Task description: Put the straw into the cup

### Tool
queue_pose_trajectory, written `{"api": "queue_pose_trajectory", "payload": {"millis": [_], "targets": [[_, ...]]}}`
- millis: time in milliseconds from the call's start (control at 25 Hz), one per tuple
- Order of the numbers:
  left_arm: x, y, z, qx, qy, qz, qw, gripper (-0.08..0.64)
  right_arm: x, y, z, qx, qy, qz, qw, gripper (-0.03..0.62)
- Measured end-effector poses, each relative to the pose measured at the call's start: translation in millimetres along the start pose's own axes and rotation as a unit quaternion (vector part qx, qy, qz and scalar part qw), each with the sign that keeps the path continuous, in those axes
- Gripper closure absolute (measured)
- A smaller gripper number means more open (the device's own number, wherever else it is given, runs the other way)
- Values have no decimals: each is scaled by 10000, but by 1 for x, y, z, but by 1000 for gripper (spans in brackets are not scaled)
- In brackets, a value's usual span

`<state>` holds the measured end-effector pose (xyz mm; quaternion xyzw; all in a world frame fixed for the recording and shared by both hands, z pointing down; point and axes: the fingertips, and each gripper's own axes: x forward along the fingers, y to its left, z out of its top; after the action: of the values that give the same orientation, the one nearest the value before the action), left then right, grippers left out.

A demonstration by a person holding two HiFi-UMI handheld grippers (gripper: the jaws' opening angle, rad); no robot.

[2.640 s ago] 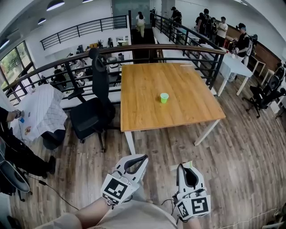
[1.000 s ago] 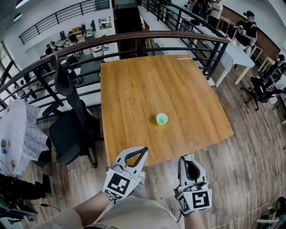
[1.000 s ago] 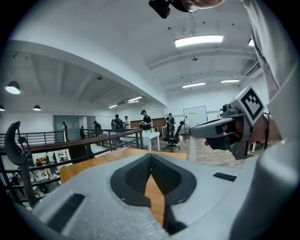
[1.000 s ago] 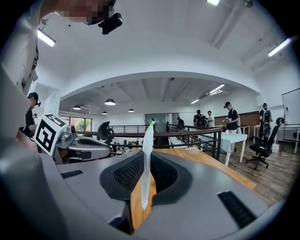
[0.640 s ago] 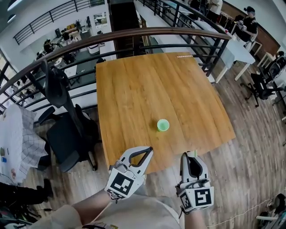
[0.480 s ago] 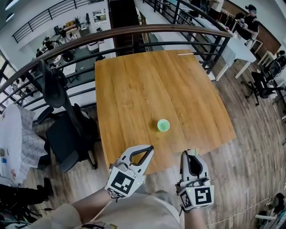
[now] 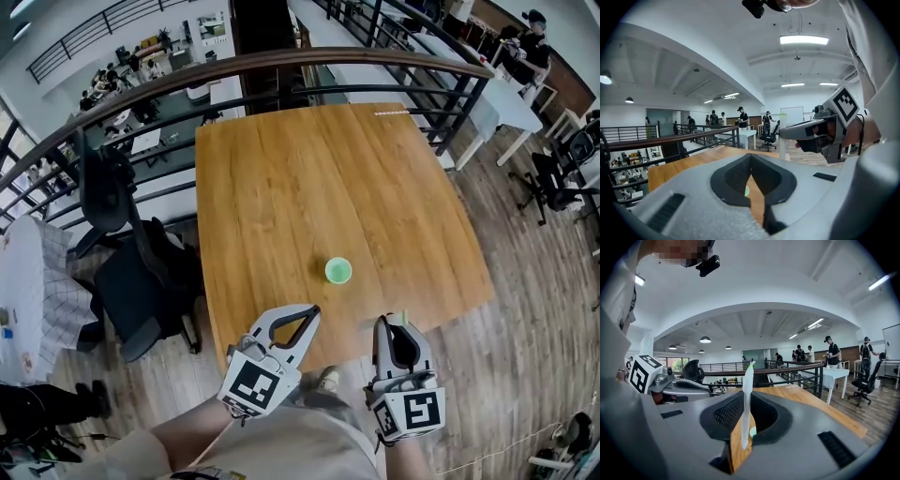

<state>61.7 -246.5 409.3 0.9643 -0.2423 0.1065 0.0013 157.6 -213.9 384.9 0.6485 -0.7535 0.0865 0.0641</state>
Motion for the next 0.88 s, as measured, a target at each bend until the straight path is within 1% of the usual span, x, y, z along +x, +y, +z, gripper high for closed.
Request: {"api": "queue_pose_trajectory", "payload": {"millis": [80, 200, 440, 560, 680, 720, 840, 880], "targets": [[2, -1, 1, -61, -31, 3, 10000, 548, 3, -2, -1, -23, 17, 81, 10000, 543], [10, 2, 1, 45, 6, 109, 9999, 548, 12, -9, 1, -10, -30, 182, 9998, 543], [22, 13, 6, 52, -5, 279, 9996, 548, 31, -14, 10, 15, -115, 403, 9991, 543], [28, 23, 11, -71, -50, 416, 9991, 548, 45, -15, 18, -60, -218, 491, 9985, 543], [35, 36, 19, 98, -98, 493, 9987, 548, 59, -18, 26, -61, -302, 582, 9978, 543], [36, 41, 22, 91, -129, 558, 9983, 548, 63, -19, 31, -31, -342, 623, 9975, 543], [39, 56, 28, -146, -166, 801, 9965, 548, 77, -20, 45, -65, -482, 722, 9962, 543], [41, 60, 27, -82, -150, 831, 9964, 548, 83, -20, 47, -98, -505, 747, 9959, 543]]}}
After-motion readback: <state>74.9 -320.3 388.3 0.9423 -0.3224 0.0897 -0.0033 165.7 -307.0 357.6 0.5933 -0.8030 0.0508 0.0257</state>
